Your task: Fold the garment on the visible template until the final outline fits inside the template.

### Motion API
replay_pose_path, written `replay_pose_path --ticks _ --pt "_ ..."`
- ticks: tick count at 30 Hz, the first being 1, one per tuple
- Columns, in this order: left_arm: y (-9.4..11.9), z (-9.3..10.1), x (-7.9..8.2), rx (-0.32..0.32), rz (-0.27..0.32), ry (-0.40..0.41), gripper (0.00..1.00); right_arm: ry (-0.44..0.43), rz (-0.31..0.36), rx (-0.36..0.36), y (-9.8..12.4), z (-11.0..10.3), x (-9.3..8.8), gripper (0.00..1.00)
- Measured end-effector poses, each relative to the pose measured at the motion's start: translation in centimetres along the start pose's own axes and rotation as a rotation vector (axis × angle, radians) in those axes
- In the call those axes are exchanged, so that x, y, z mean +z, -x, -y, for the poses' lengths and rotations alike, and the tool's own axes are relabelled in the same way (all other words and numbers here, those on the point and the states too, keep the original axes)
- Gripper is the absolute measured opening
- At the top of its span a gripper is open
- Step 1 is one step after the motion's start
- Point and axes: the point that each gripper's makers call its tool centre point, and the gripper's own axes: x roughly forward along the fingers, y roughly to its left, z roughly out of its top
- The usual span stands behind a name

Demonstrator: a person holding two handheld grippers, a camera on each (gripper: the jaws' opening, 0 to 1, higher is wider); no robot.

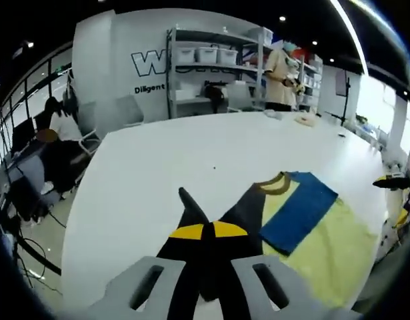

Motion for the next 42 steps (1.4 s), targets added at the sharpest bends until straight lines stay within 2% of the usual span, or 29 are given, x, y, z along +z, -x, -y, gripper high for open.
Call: replay_pose_path --ticks 12,17,18,19,20,21,23,30,34,42 --pt "-2.4 8.5 3.8 -0.16 0.041 -0.038 0.0 -0.029 0.01 -0.006 0.4 0.5 -0.3 0.99" --pt "-3.6 11.6 4.6 -0.211 0.044 -0.039 0.0 -0.038 0.014 -0.006 0.4 0.8 -0.3 0.99" --pt "-3.7 12.0 4.6 -0.215 0.043 -0.039 0.0 -0.042 0.016 -0.007 0.4 0.9 -0.3 0.99" --pt "-4.1 13.3 4.7 -0.238 0.04 -0.051 0.0 -0.045 0.016 -0.009 0.4 1.0 -0.3 0.99" --pt "-4.2 13.6 4.7 -0.241 0.038 -0.05 0.0 -0.045 0.017 -0.01 0.4 1.0 -0.3 0.99" --pt "-4.6 15.0 4.7 -0.263 0.037 -0.061 0.0 -0.057 0.02 -0.018 0.5 1.4 -0.4 0.99" --pt "-5.1 16.4 4.6 -0.281 0.03 -0.074 0.0 -0.06 0.018 -0.023 0.5 1.7 -0.6 0.99" --pt "-6.3 20.2 4.5 -0.336 0.01 -0.084 0.0 -0.08 0.014 -0.035 0.5 2.2 -1.0 0.99" --pt "-6.7 21.7 4.7 -0.353 0.01 -0.09 0.0 -0.088 0.006 -0.046 0.5 2.4 -1.3 0.99" --pt "-8.4 25.0 2.3 -0.392 -0.05 -0.097 0.0 -0.096 -0.001 -0.055 0.6 2.7 -1.7 0.99"
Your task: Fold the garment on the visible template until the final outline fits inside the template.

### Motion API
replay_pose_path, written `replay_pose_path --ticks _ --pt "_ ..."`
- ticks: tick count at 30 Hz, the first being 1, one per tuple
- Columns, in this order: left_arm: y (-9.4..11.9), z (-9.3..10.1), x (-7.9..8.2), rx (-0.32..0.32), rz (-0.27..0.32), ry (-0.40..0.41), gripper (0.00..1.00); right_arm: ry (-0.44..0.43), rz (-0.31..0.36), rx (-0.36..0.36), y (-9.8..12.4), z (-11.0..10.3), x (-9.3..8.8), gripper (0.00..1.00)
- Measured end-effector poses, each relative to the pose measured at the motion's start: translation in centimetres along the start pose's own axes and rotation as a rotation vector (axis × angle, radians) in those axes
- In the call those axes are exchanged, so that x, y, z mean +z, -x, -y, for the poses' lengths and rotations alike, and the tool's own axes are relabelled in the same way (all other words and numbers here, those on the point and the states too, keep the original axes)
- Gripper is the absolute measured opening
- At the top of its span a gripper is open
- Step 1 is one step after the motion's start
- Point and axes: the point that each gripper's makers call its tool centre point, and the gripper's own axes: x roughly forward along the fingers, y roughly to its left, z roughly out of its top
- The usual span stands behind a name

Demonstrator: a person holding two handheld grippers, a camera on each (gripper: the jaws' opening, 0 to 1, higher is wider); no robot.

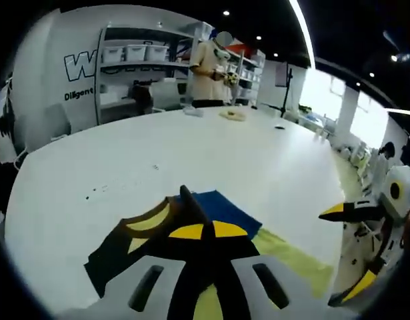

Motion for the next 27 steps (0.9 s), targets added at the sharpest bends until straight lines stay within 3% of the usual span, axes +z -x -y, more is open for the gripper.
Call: replay_pose_path --ticks 7,18,27 --pt "-2.9 2.0 -2.6 -0.029 -0.069 -0.015 0.0 -0.001 -0.012 -0.014 0.0 0.3 -0.4 0.99" --pt "-7.3 3.1 -6.1 -0.076 -0.162 -0.003 0.0 -0.009 -0.025 -0.037 -0.5 0.8 -1.7 0.99" --pt "-9.7 3.9 -8.5 -0.098 -0.203 0.002 0.0 -0.022 -0.059 -0.054 -0.8 1.6 -2.8 0.99"
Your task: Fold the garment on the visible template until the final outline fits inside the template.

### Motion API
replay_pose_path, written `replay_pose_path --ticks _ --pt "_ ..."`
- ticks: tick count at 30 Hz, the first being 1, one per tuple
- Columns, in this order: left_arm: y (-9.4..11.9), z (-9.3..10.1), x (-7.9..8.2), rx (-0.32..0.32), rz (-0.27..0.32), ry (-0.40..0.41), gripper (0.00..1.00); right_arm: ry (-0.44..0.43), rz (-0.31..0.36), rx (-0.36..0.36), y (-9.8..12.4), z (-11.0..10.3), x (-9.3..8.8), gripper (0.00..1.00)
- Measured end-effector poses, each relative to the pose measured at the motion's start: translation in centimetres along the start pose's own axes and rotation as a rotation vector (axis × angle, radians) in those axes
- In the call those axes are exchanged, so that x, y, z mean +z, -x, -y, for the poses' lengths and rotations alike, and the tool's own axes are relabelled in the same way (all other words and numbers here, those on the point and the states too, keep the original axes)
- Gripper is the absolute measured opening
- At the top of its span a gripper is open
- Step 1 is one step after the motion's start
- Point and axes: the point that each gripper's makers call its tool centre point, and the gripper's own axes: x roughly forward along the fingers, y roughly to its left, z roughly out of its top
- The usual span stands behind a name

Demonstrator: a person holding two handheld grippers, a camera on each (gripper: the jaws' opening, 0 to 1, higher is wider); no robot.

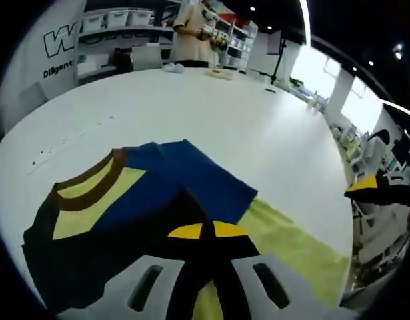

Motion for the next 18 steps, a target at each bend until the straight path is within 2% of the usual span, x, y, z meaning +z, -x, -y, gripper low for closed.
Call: replay_pose_path --ticks 5,8,10,13,18 --pt "-0.8 0.5 -0.1 -0.027 0.006 0.002 0.02 -0.014 0.0 -0.003 -0.4 0.4 0.1 0.99" --pt "-1.0 1.6 0.3 -0.083 0.027 0.007 0.0 -0.008 0.001 -0.01 -0.5 0.4 0.2 0.99" --pt "-0.7 1.9 0.4 -0.091 0.022 0.023 0.01 -0.009 0.0 -0.008 -0.6 0.3 0.3 0.99" --pt "0.0 1.7 0.9 -0.074 0.037 -0.033 0.05 -0.004 0.0 -0.011 -0.7 0.3 0.4 0.99" --pt "1.1 0.9 1.7 -0.062 0.056 -0.042 0.2 -0.009 0.014 -0.02 -0.9 0.5 0.9 0.97"
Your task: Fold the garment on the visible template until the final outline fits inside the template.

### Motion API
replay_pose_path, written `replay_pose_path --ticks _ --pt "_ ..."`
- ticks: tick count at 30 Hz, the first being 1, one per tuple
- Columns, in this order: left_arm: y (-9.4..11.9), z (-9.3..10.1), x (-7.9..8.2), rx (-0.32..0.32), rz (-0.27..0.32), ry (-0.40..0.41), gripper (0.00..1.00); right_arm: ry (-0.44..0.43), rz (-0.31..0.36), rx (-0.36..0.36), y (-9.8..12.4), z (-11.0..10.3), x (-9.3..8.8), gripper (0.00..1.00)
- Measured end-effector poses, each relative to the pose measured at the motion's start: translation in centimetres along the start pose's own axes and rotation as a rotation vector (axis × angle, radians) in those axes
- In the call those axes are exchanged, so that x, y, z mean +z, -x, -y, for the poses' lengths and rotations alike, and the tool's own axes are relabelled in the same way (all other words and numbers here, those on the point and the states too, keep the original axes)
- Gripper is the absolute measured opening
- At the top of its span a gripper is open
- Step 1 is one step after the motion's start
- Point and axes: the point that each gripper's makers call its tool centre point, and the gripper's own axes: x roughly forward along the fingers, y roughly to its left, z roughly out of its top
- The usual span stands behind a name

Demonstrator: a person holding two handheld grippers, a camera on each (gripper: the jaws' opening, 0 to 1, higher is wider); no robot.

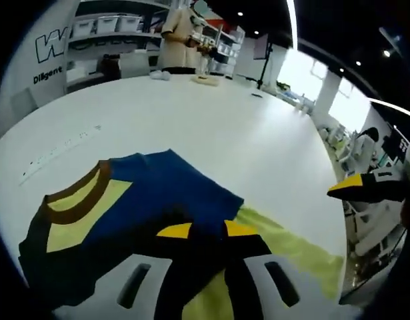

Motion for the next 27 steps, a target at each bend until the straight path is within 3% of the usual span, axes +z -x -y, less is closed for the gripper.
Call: replay_pose_path --ticks 2,9,18,24,27 --pt "0.4 -0.4 0.2 0.014 0.005 0.0 0.29 0.007 0.001 -0.013 -0.1 0.3 0.2 0.95" --pt "2.9 -2.0 0.4 0.058 0.013 0.001 0.41 0.001 0.002 -0.018 -0.5 0.6 0.3 0.92" --pt "6.6 -3.9 -0.1 0.137 0.016 -0.012 0.66 -0.009 0.02 -0.026 -0.5 0.9 0.9 0.91" --pt "8.7 -4.7 -0.2 0.18 0.086 -0.018 0.85 -0.113 0.083 -0.008 -0.5 1.4 2.1 0.91" --pt "9.7 -5.2 -0.9 0.196 0.091 -0.001 0.87 -0.113 0.088 -0.02 -0.7 2.0 2.4 0.9"
